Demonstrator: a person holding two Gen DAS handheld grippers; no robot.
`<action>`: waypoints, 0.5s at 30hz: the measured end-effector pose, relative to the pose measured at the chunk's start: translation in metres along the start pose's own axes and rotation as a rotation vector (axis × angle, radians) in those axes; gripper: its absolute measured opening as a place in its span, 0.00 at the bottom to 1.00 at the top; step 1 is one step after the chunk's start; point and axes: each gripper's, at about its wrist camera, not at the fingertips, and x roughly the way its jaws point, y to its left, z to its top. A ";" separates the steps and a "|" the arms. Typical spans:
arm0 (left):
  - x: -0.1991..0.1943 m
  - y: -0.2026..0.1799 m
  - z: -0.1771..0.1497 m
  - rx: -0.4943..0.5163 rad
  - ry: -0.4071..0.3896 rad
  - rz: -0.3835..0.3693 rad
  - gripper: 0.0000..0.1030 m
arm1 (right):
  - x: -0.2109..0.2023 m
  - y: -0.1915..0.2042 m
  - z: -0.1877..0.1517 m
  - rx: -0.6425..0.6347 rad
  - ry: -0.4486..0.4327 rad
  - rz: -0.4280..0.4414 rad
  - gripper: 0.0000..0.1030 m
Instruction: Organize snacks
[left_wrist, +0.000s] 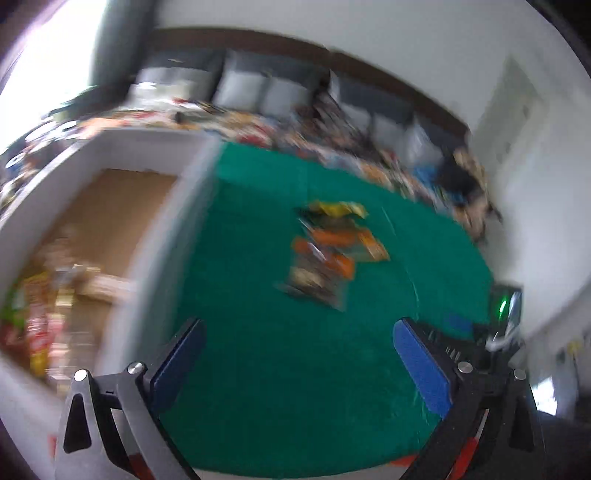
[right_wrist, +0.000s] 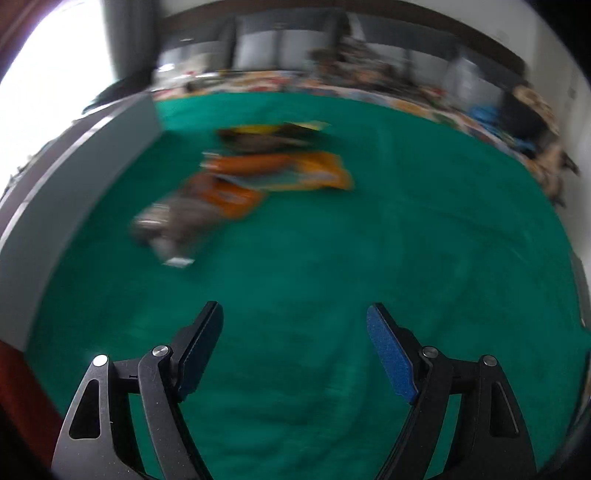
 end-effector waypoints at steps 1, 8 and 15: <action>0.018 -0.010 -0.003 0.027 0.026 0.004 0.97 | 0.001 -0.022 -0.006 0.034 -0.001 -0.027 0.81; 0.124 -0.034 -0.025 0.130 0.146 0.165 0.97 | 0.025 -0.100 -0.024 0.164 0.003 -0.150 0.81; 0.168 -0.012 -0.025 0.126 0.162 0.228 0.97 | 0.022 -0.108 -0.035 0.196 -0.025 -0.140 0.88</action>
